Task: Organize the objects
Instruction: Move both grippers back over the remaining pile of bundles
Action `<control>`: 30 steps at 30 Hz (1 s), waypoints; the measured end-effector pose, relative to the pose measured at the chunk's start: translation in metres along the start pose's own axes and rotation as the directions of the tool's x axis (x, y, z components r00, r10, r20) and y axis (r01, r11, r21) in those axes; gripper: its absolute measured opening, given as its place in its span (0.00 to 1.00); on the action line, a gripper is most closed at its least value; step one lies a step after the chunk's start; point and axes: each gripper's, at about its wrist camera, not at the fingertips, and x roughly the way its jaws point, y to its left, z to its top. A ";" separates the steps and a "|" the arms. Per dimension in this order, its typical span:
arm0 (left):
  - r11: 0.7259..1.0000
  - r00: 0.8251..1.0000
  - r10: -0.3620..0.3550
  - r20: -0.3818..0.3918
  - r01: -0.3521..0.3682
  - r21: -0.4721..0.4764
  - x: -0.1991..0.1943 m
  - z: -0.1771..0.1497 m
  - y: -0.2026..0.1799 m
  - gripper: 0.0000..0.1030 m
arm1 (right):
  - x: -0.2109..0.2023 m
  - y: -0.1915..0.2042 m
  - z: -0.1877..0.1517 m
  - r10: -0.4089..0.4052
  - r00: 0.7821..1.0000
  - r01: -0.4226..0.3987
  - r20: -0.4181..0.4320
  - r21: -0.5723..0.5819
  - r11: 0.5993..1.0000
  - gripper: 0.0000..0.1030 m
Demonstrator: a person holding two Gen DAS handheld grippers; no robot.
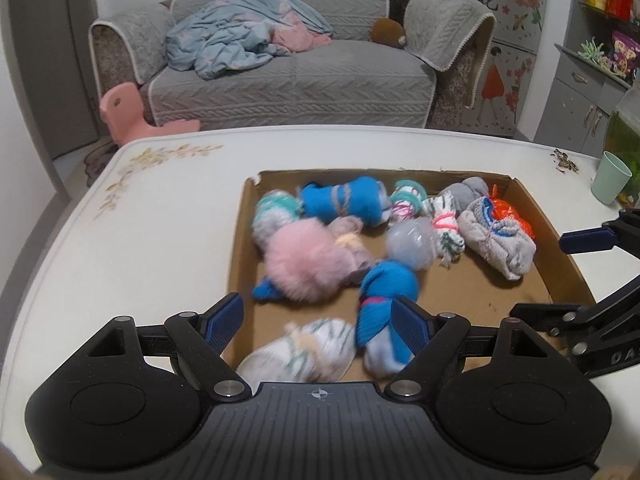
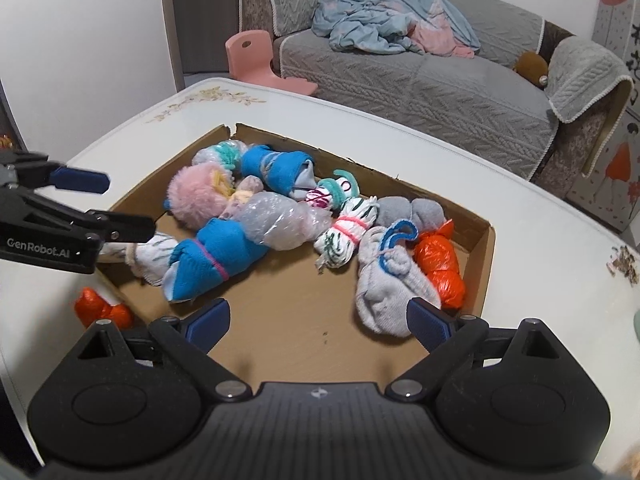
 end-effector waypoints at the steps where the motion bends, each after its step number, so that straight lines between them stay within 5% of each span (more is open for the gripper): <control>1: 1.000 1.000 0.000 0.000 0.000 -0.009 -0.002 -0.003 0.004 0.82 | -0.001 0.000 -0.002 0.007 1.000 -0.007 0.003 0.010 1.000 0.92; 22: 0.997 1.000 -0.001 0.015 0.002 -0.075 -0.026 -0.075 0.033 0.83 | -0.039 0.042 -0.053 0.051 0.990 -0.067 0.130 0.118 0.991 0.98; 30: 0.999 0.998 0.017 0.054 -0.015 -0.050 -0.034 -0.097 0.035 0.92 | -0.034 0.096 -0.079 0.160 0.962 -0.140 0.223 -0.107 0.984 0.93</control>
